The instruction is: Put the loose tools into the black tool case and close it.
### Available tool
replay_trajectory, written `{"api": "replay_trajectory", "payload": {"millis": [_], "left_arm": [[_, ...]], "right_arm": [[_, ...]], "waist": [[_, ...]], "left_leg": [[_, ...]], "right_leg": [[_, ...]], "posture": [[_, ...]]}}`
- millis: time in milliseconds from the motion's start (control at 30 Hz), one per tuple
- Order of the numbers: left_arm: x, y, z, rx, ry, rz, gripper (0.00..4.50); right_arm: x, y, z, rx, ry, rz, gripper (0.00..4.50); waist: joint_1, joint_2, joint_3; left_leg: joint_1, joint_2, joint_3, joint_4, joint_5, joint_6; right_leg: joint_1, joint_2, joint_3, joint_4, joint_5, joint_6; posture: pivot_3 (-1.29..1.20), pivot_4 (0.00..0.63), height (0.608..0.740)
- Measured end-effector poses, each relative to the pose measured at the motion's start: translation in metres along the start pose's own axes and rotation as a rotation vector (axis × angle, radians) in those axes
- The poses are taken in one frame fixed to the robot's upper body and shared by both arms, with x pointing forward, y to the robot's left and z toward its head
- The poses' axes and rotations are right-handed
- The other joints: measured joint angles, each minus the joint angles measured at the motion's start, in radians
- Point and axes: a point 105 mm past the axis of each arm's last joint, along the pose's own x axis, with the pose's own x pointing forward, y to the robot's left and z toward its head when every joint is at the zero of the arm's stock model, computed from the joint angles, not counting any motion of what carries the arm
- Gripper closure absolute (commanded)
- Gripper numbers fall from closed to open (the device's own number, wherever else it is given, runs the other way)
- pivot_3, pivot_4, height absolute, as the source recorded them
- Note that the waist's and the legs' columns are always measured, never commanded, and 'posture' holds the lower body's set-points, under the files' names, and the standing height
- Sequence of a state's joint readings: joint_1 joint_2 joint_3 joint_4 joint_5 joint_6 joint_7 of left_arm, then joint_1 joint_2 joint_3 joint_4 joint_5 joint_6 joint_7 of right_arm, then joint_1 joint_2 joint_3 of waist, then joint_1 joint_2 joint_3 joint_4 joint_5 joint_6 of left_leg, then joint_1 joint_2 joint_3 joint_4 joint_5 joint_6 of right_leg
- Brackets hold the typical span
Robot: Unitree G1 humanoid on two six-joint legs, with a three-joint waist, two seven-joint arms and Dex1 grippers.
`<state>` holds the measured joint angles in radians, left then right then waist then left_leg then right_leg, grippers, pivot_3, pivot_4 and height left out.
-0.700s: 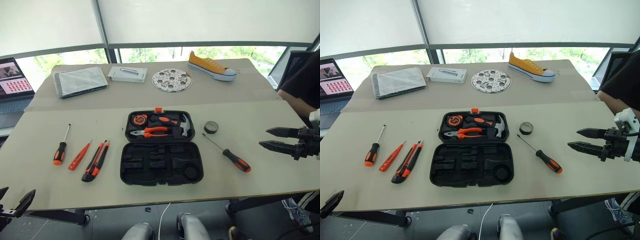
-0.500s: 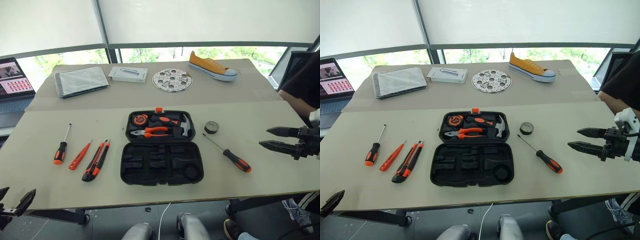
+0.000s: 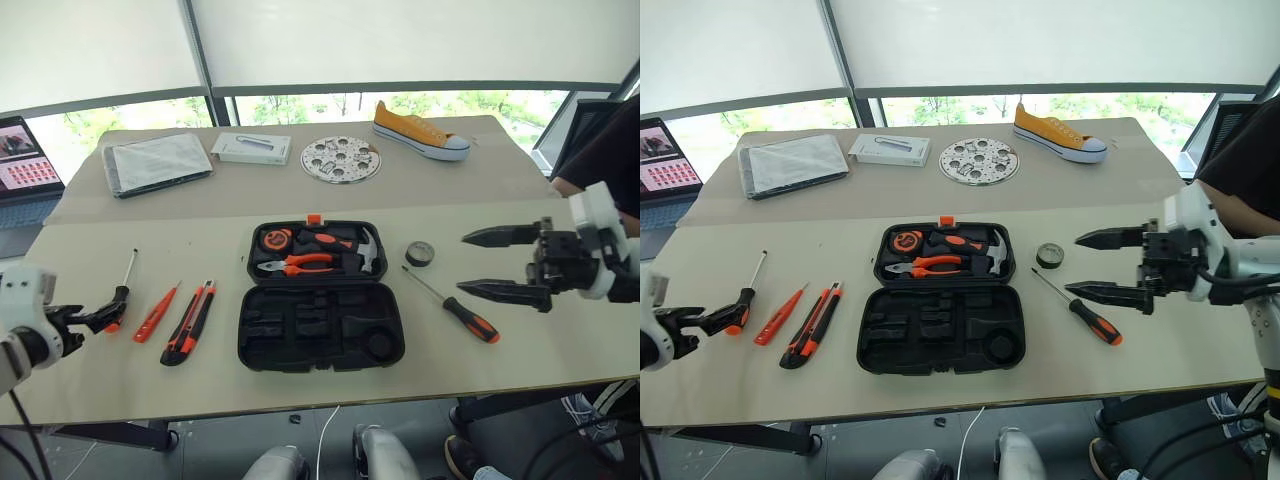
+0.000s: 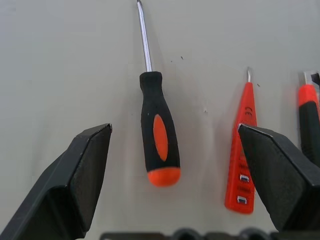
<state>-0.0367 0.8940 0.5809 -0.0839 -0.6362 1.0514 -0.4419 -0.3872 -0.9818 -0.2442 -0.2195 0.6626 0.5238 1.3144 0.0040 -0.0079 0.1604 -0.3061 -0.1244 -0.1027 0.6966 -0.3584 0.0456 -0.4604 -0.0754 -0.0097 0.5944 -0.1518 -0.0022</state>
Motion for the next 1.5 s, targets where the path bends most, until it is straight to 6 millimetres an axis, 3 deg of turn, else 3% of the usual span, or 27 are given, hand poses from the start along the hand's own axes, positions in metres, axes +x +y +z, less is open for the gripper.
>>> {"api": "replay_trajectory", "payload": {"millis": [133,200,300,433,567,700,800,833,867,900,967,1000,1067,1167,1233,1500], "left_arm": [[0.017,-0.001,-0.003,0.002,0.06,-0.005,0.18],[0.034,0.002,-0.007,0.012,0.104,0.003,0.18],[0.042,0.005,-0.003,0.013,0.099,0.001,0.8],[0.045,0.013,-0.005,0.016,0.101,0.027,2.37],[0.045,0.016,-0.006,0.027,0.097,0.03,3.59],[0.048,0.013,0.0,0.069,0.056,-0.001,3.63],[0.049,-0.013,0.04,0.172,-0.074,-0.125,3.63],[0.043,-0.046,0.07,0.312,-0.173,-0.252,3.63],[0.04,-0.056,0.079,0.357,-0.205,-0.291,3.63],[0.032,-0.084,0.094,0.466,-0.27,-0.396,3.63],[0.021,-0.131,0.102,0.652,-0.311,-0.594,3.63],[0.017,-0.157,0.094,0.753,-0.297,-0.71,3.63],[0.019,-0.186,0.071,0.863,-0.232,-0.866,3.63],[0.035,-0.21,0.039,0.97,-0.122,-0.992,3.63],[0.043,-0.225,0.031,1.01,-0.097,-1.039,3.63],[0.058,-0.234,0.015,1.138,-0.025,-1.09,3.63]], "right_arm": [[0.016,0.01,0.013,-0.027,-0.042,0.05,0.16],[0.035,0.021,0.025,-0.051,-0.093,0.106,0.16],[0.045,0.027,0.028,-0.042,-0.109,0.131,0.0],[0.05,0.028,0.03,-0.043,-0.117,0.13,0.0],[0.051,0.028,0.031,-0.048,-0.118,0.117,0.0],[0.048,0.026,0.019,-0.027,-0.061,0.082,0.0],[0.042,0.027,0.003,0.01,0.007,0.068,0.0],[0.039,0.031,-0.006,0.041,0.04,0.069,0.0],[0.038,0.031,-0.008,0.048,0.044,0.071,0.0],[0.037,0.034,-0.011,0.057,0.049,0.07,0.0],[0.034,0.038,-0.017,0.071,0.065,0.055,0.0],[0.033,0.039,-0.019,0.073,0.075,0.045,0.0],[0.032,0.041,-0.022,0.072,0.086,0.03,0.0],[0.027,0.042,-0.025,0.079,0.093,-0.009,0.0],[0.027,0.044,-0.025,0.074,0.096,-0.022,0.0],[0.026,0.046,-0.025,0.065,0.095,-0.072,0.0]], "waist": [[0.002,0.0,0.0],[0.004,0.0,0.0],[0.008,0.0,0.0],[0.009,0.0,0.0],[0.008,0.0,0.0],[0.008,-0.001,0.0],[0.02,-0.006,0.002],[0.028,-0.008,0.002],[0.029,-0.008,0.002],[0.03,-0.008,0.002],[0.028,-0.007,0.002],[0.026,-0.007,0.002],[0.015,-0.007,0.002],[0.003,-0.007,0.002],[0.003,-0.008,0.002],[0.009,-0.008,0.002]], "left_leg": [[0.0,-0.001,0.0,0.0,0.0,0.0],[-0.001,-0.001,0.0,0.0,0.0,0.0],[0.0,-0.001,0.0,0.0,0.0,0.0],[0.0,-0.001,0.0,0.0,0.0,0.0],[0.001,-0.001,0.0,0.0,0.001,-0.001],[0.0,0.0,0.0,0.001,0.001,-0.002],[-0.006,0.0,-0.003,0.006,0.001,-0.002],[-0.01,0.0,-0.004,0.011,0.001,-0.002],[-0.012,0.0,-0.004,0.014,0.001,-0.002],[-0.012,-0.001,-0.004,0.016,0.001,-0.001],[-0.012,-0.002,-0.002,0.016,0.0,0.0],[-0.012,-0.002,-0.001,0.016,0.0,0.001],[-0.012,-0.002,0.0,0.015,0.0,0.001],[-0.013,0.0,0.001,0.015,0.004,0.008],[-0.014,0.002,0.0,0.016,0.005,0.008],[-0.014,0.001,0.0,0.017,0.005,0.009]], "right_leg": [[0.0,0.0,-0.001,0.0,0.0,-0.001],[-0.002,0.0,-0.002,-0.001,0.001,-0.001],[-0.002,-0.001,-0.002,0.0,0.001,-0.002],[-0.001,-0.001,-0.002,0.0,0.001,-0.002],[-0.001,-0.001,-0.002,0.001,0.001,-0.002],[-0.001,-0.001,-0.003,0.001,0.002,-0.004],[-0.002,-0.001,-0.004,0.001,0.003,-0.005],[-0.003,-0.002,-0.006,0.0,0.004,-0.005],[-0.004,-0.002,-0.006,0.0,0.004,-0.005],[-0.005,-0.002,-0.006,0.001,0.005,-0.004],[-0.005,-0.003,-0.006,0.0,0.006,-0.002],[-0.004,-0.003,-0.006,-0.001,0.006,-0.001],[-0.004,-0.003,-0.005,-0.001,0.007,-0.001],[-0.006,-0.002,-0.004,-0.001,0.007,-0.003],[-0.006,-0.001,-0.002,-0.001,0.008,-0.005],[-0.006,-0.001,-0.003,0.0,0.009,-0.004]], "posture": [[0.0,0.15,0.737],[0.0,0.15,0.737],[0.0,0.15,0.737],[0.0,0.15,0.737],[0.0,0.15,0.737],[0.0,0.15,0.737],[0.0,0.15,0.737],[0.0,0.15,0.737],[0.0,0.15,0.737],[0.0,0.15,0.737],[0.0,0.15,0.737],[0.0,0.15,0.737],[0.0,0.15,0.737],[0.0,0.15,0.737],[0.0,0.15,0.737],[0.0,0.15,0.737]]}}
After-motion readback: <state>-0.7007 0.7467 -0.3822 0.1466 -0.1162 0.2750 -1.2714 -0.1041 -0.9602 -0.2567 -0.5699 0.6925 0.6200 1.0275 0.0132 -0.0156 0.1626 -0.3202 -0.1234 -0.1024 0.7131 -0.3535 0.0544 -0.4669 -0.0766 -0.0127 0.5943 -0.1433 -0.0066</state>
